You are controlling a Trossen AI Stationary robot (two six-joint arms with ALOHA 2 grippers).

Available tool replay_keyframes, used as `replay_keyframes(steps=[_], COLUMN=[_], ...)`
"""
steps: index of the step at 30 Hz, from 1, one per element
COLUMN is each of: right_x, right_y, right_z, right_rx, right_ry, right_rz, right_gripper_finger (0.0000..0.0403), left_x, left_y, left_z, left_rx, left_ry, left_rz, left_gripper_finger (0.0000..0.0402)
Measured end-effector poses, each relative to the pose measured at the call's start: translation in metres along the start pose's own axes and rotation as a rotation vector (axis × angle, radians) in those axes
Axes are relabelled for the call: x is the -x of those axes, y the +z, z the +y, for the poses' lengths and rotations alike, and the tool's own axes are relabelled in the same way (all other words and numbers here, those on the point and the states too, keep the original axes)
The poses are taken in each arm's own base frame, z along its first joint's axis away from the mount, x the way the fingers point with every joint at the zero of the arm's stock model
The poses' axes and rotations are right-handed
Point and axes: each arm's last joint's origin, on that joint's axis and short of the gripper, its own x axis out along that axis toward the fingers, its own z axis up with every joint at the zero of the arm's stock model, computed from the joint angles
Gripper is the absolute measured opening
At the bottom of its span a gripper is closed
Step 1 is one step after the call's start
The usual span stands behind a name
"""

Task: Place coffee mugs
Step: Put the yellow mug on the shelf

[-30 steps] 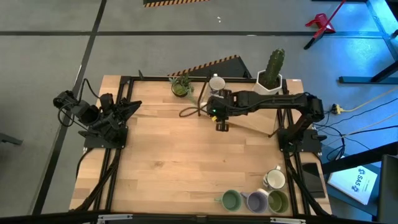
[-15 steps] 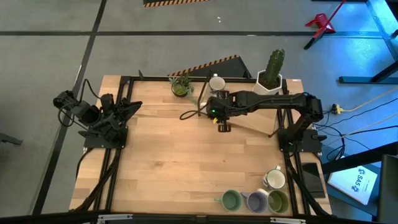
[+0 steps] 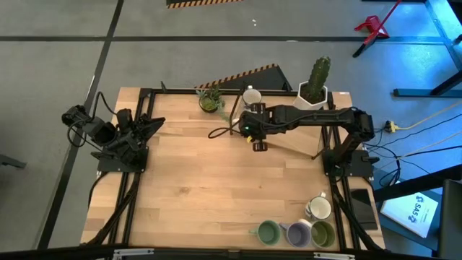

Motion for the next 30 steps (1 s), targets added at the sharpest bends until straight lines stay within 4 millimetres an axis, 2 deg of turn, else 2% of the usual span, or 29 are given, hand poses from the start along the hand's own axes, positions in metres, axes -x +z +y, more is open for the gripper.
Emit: replay_keyframes(steps=[10, 19, 24, 30], right_x=[-0.023, -0.023, -0.024, -0.024], right_y=[0.002, 0.002, 0.002, 0.002], right_z=[0.003, 0.001, 0.0, 0.001], right_rx=[0.035, -0.037, -0.089, -0.168], right_ry=[0.048, 0.068, 0.052, 0.061], right_rz=[0.055, 0.054, 0.058, 0.056], right_gripper_finger=[0.0124, 0.0012, 0.002, 0.0008], left_x=[0.0, 0.0, 0.0, 0.0], left_y=[0.0, 0.0, 0.0, 0.0], left_z=[0.0, 0.0, 0.0, 0.0], left_rx=[0.002, 0.002, 0.002, 0.002], left_ry=[0.005, 0.005, 0.005, 0.008], left_rz=[-0.003, -0.002, -0.003, -0.004], left_gripper_finger=[0.0142, 0.0142, 0.0142, 0.0142])
